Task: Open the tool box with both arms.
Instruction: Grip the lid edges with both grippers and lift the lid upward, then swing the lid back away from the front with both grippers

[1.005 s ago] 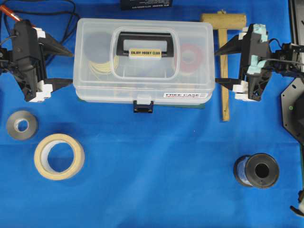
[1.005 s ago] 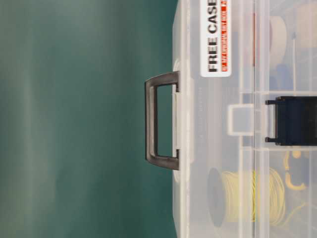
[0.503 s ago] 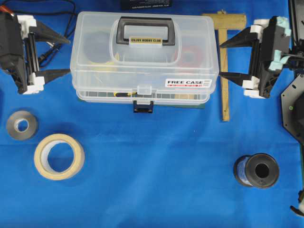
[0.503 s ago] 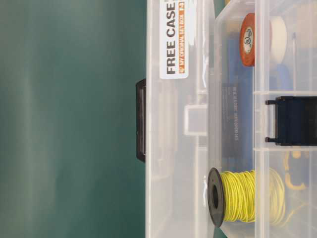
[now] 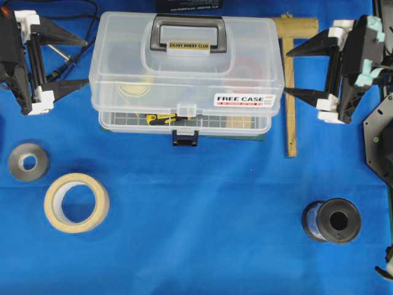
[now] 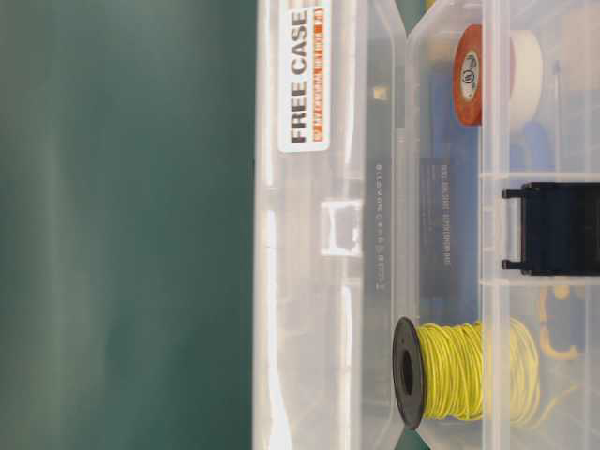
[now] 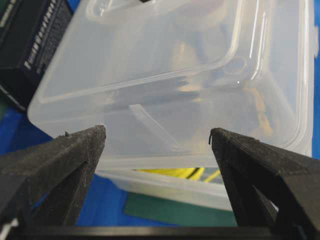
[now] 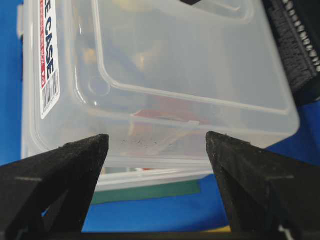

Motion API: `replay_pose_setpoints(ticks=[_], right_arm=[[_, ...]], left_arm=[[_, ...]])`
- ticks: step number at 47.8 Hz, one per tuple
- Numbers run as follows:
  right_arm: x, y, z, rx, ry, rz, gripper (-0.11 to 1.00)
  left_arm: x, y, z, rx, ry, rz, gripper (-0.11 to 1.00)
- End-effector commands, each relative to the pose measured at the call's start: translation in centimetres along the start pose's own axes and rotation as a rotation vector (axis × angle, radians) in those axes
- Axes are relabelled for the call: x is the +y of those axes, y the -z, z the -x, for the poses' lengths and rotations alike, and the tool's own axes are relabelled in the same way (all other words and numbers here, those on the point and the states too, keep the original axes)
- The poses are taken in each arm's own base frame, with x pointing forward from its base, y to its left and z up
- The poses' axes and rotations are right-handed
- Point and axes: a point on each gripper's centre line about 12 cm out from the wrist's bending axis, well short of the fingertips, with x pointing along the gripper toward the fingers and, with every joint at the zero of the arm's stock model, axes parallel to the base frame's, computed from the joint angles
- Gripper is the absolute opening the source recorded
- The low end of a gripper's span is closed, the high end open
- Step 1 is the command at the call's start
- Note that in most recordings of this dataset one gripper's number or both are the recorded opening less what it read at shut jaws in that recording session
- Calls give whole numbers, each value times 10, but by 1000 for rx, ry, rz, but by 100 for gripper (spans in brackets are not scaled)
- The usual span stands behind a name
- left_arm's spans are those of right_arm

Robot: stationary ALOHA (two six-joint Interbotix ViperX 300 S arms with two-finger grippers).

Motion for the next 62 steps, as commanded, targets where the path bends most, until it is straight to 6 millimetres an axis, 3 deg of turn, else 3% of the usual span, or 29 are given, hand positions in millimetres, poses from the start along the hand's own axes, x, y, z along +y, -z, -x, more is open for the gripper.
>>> replay_pose_setpoints(ticks=[1,13,42,62], right_arm=[[-1,-31,9,-124,0,-34,82],[-11,-34,15,-150,39,-49,82],[-41,-32,3,-151,147,-92,82],[-62,-34,6,-184,224,-119,82]], left_arm=[[6,-35,3,-132,-22,8,89],[14,-39,9,-163,-55,14,89],[44,-32,9,-146,-177,46,89],[57,-28,4,-141,-225,58,89]])
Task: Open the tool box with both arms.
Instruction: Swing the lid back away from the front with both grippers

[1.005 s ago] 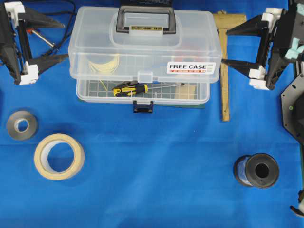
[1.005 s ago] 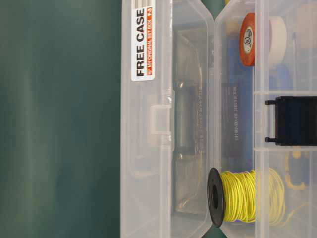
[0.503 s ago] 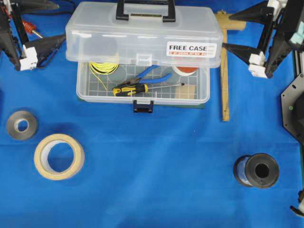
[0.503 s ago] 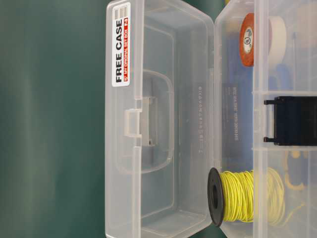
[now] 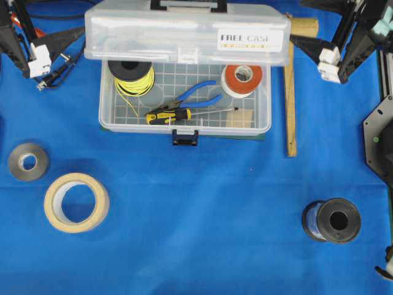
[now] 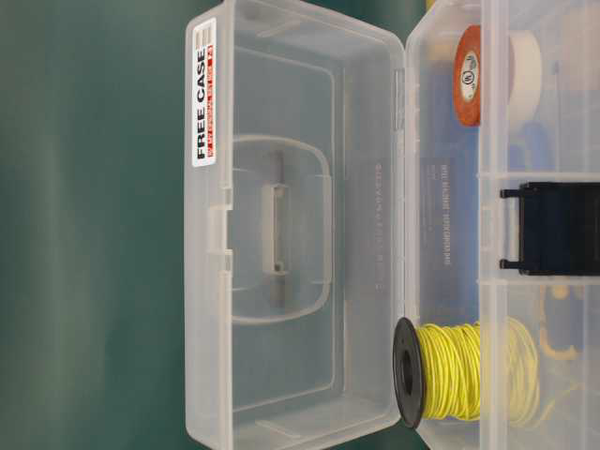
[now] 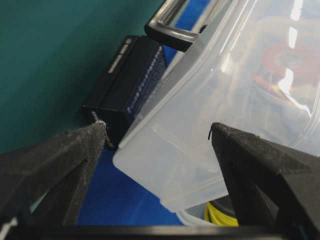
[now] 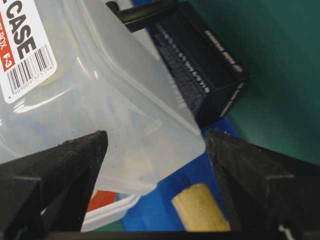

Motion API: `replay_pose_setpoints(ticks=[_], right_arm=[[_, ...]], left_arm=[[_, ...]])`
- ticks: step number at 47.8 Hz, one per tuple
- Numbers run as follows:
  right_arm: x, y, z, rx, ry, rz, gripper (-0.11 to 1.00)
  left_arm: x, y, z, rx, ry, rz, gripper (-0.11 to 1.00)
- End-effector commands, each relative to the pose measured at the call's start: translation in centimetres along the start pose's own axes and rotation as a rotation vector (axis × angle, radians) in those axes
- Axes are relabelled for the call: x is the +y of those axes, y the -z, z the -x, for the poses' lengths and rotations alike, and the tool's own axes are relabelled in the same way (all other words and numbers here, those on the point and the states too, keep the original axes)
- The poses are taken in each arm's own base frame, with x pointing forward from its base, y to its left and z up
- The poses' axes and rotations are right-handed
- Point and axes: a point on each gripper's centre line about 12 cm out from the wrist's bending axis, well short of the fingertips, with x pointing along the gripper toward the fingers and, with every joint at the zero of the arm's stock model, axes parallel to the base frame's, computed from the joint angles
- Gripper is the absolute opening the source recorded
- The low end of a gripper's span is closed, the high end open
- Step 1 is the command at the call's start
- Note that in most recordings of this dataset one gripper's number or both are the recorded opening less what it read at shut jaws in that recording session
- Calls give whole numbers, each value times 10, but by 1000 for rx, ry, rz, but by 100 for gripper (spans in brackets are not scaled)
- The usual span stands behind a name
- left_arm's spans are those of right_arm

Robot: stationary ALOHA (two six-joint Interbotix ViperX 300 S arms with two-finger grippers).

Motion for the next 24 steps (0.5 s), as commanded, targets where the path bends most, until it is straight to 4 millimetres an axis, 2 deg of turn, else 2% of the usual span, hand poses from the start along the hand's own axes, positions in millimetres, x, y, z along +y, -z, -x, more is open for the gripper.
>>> replay_pose_setpoints(ticks=[1,24], right_arm=[[-3,-18,0,-58,9,-11,82],[-27,-18,-20,-65,90,-39,82]], left_arm=[[5,-11,-4,-36,-17,3,89],[26,-2,-18,-3,-94,20,89]])
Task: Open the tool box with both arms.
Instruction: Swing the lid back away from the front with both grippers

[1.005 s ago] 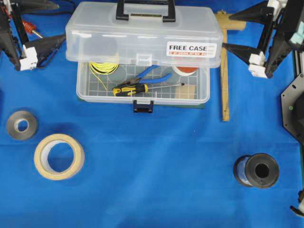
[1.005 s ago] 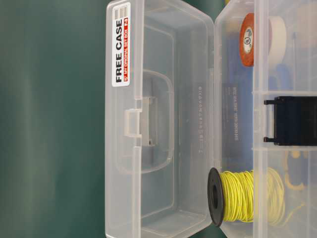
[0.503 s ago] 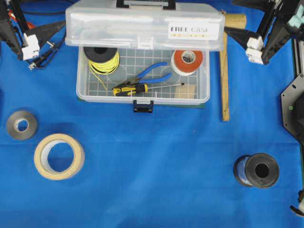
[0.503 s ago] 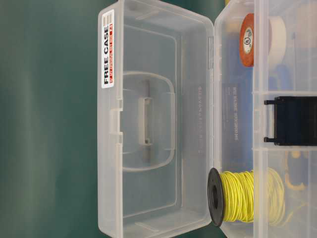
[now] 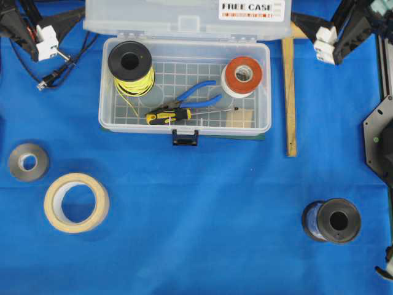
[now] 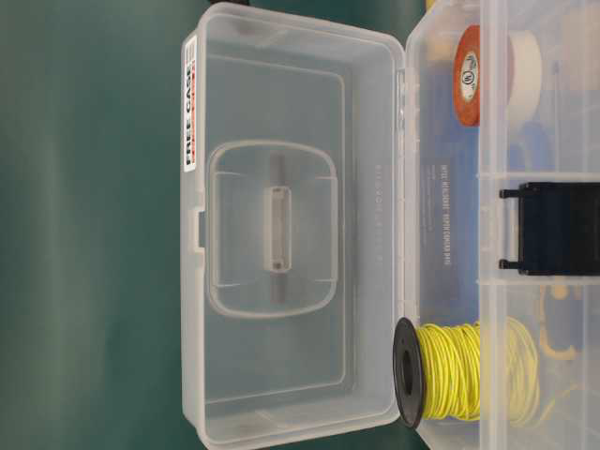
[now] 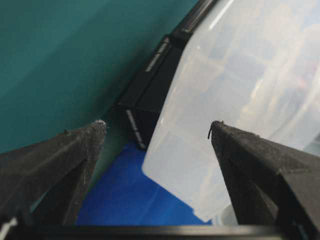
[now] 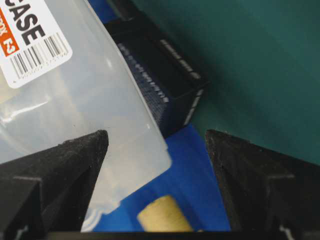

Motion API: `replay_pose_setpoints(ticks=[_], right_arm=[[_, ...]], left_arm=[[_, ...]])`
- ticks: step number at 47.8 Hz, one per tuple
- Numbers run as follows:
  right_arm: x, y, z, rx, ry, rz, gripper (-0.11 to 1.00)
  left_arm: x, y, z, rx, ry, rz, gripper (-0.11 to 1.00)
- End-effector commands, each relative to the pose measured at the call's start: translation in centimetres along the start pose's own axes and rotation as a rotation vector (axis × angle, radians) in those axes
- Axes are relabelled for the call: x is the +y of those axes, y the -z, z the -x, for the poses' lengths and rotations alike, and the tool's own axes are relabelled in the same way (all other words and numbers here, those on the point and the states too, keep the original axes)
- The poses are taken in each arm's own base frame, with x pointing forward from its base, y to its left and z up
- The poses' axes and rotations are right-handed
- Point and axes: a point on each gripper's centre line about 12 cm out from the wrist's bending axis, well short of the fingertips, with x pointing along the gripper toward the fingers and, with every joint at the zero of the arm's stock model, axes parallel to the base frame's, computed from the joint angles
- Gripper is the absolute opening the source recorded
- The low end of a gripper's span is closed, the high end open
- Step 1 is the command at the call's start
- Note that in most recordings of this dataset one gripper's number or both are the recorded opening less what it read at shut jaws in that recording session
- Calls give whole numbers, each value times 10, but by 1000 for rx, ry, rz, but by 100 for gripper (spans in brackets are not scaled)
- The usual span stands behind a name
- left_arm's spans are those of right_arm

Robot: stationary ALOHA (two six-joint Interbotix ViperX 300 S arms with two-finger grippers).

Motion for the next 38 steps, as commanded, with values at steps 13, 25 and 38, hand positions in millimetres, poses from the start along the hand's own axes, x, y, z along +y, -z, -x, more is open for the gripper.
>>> replay_pose_setpoints(ticks=[13,25,38], right_arm=[[-17,-12,-20,-22,54,-24,82],[-20,-12,-25,-17,64,-26,82],[-25,-11,-22,-13,80,-31,82]], left_arm=[[17,-6,-12,-3,-58,6,89],[21,-4,-22,20,-64,11,89],[24,-2,-23,25,-74,13,89]])
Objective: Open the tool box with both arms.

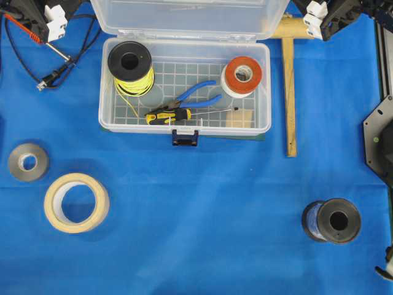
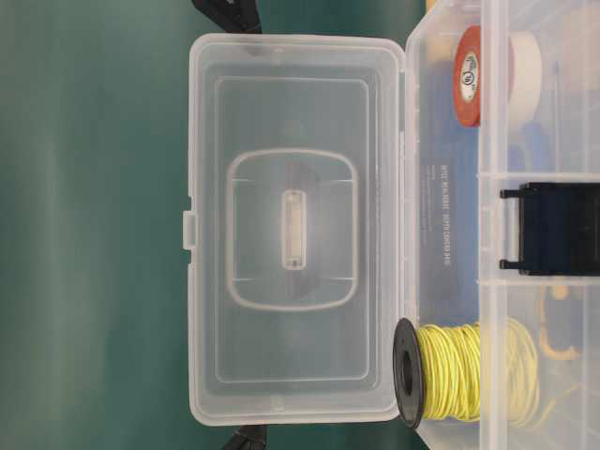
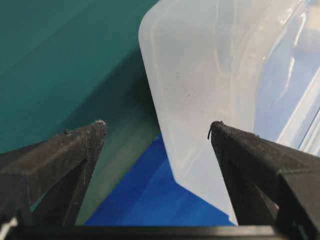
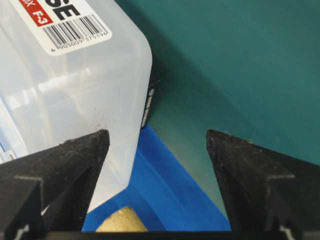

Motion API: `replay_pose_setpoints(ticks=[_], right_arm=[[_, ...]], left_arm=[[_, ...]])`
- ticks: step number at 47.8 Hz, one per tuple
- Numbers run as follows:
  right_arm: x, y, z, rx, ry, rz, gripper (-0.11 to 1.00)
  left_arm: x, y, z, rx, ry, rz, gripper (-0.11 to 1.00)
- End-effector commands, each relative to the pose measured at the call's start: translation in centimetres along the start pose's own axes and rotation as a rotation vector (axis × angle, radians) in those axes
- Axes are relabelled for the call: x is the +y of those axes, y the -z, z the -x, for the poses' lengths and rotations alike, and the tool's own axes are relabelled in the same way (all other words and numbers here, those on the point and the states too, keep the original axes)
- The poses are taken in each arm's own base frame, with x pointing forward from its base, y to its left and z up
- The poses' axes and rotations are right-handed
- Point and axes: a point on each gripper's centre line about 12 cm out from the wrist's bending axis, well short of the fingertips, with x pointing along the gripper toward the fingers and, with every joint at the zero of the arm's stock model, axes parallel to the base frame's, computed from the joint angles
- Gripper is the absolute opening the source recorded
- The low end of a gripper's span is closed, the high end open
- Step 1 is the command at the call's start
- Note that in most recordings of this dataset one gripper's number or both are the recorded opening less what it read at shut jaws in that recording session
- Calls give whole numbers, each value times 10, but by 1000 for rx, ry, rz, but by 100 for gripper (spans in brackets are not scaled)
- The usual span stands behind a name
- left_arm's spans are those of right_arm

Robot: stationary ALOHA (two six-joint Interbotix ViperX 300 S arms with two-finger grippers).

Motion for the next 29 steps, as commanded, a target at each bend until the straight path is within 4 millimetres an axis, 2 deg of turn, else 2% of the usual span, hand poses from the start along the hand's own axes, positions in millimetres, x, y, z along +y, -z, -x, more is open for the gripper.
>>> replay_pose_setpoints(ticks=[1,8,22,29], right_arm=[[2,-11,3,-32,-6,-1,82],[-4,-7,13,-16,13,-7,82],[-12,1,41,3,47,-18,82],[-11,3,49,2,48,-19,82]], left_arm=[[3,-8,-1,-23,-8,-3,89],[10,-3,9,-16,-37,6,89],[9,6,32,0,-35,10,89],[8,9,39,5,-34,24,89]])
